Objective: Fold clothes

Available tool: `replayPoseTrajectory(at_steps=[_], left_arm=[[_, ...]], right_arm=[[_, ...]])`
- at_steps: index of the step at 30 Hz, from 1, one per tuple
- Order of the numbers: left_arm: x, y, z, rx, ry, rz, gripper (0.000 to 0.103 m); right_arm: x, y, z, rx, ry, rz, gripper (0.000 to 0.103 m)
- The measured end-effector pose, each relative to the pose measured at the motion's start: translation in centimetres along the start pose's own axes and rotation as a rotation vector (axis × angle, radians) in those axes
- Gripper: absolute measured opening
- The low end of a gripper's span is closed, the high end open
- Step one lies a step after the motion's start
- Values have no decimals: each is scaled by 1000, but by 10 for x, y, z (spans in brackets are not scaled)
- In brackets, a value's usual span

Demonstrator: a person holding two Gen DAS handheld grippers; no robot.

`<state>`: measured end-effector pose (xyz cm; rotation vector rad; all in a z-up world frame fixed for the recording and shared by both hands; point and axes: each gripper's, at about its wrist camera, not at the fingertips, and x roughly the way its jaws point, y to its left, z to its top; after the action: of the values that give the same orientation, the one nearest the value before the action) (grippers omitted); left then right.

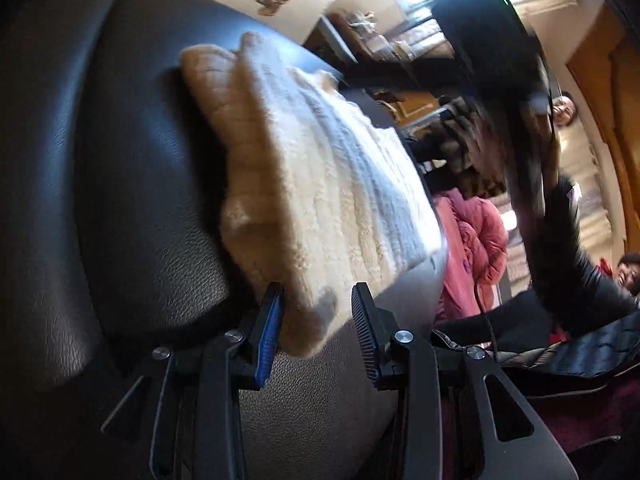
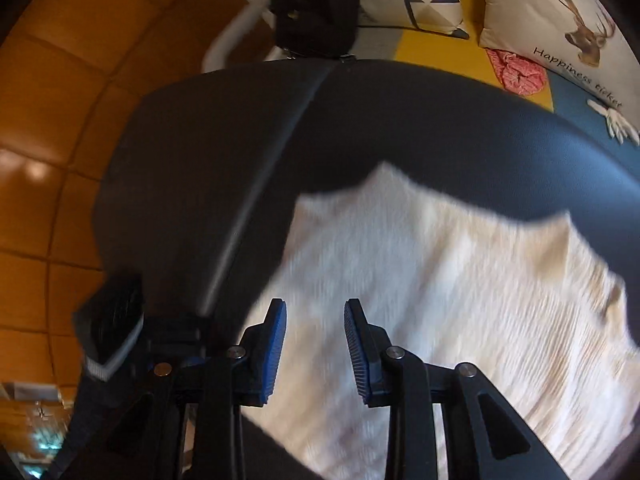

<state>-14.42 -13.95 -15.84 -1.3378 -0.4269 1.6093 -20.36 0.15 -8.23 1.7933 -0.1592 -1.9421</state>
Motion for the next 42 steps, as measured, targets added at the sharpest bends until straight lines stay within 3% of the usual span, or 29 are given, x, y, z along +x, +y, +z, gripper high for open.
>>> replayPoseTrajectory(at_steps=[2,4,8,12,16,20,24,27,32,36,42], left_arm=[[4,-3,0,31,15,-12,38],[8,-7,0,66,23,-16,38],[19,-17,-3,130,39,-24,38],[14,-15,-15,148,47,-33,38],[2,-11,-24,157,28,-38,38],[-2,-8,-30,183,19,16,38],[-8,-12,-35,292,14,84,38],[-17,-8,-33,308,5,91,38],[-14,-7,-22,327,11,97,38],[10,-25,-13,391,71,77,38],[21,-39,-18,445,125,35,38]], right_arm=[[14,1,24,51,73,-22,32],[27,1,43,88,105,-129,32],[55,-1,58,159,187,-223,32],[75,17,53,55,233,-347,32],[63,23,42,-41,165,-395,10],[47,12,32,-45,75,-359,7],[28,13,24,-59,-14,-305,5],[4,32,27,-85,-101,-230,5],[-31,44,15,-118,-175,-197,2],[-28,46,19,-106,-166,-213,3],[-20,38,10,-65,-117,-141,7]])
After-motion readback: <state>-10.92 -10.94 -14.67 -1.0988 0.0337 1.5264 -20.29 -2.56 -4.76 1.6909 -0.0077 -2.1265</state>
